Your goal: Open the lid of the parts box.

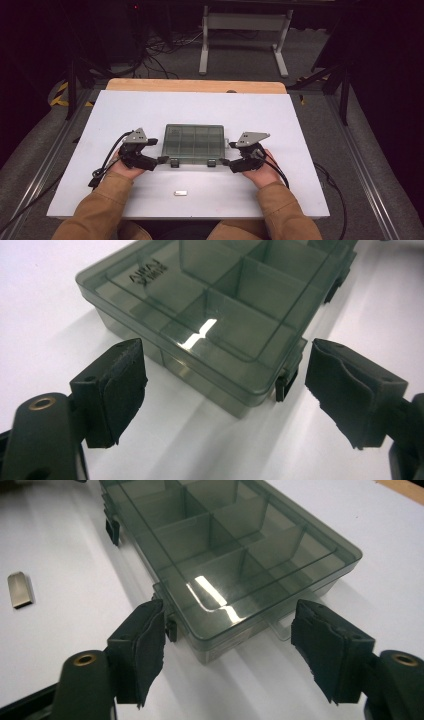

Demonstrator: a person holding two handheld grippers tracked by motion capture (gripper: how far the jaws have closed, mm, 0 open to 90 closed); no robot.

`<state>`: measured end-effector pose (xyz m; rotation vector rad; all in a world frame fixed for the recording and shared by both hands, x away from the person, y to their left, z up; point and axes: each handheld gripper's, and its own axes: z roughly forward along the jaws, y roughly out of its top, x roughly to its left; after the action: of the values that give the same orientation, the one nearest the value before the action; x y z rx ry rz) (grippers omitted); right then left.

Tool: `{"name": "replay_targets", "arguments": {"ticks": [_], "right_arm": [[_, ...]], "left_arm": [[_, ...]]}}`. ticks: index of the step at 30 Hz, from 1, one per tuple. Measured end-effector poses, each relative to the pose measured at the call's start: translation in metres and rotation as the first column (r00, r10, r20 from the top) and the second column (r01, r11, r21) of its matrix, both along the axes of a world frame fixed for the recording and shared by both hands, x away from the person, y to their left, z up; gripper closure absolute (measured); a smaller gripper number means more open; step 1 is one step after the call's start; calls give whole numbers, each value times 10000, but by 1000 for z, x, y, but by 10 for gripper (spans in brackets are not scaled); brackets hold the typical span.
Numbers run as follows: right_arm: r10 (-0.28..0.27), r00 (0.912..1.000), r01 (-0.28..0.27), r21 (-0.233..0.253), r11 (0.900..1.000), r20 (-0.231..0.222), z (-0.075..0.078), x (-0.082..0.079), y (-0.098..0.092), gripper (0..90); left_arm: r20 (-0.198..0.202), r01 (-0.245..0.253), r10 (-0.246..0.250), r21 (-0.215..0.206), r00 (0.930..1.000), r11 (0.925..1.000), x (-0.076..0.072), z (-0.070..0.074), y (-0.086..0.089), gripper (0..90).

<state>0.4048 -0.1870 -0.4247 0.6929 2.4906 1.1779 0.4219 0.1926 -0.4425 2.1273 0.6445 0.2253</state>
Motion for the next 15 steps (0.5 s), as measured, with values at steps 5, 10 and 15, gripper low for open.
{"name": "replay_targets", "arguments": {"ticks": [5, 10, 15], "right_arm": [[50, 9998, -53, -160, 9999, -181, -3, -1, 0, 329], [107, 9993, -113, -176, 9998, -370, -7, -2, 0, 355], [133, 9987, -143, -210, 9997, -486, -9, -3, 0, 400]], "left_arm": [[-84, 171, -169, 194, 9998, 9997, 1, -2, 0, 205], [-389, 265, -258, 175, 9989, 9995, 1, -4, 1, 239], [-638, 289, -271, 272, 9976, 9992, 1, -6, 3, 268]]}}
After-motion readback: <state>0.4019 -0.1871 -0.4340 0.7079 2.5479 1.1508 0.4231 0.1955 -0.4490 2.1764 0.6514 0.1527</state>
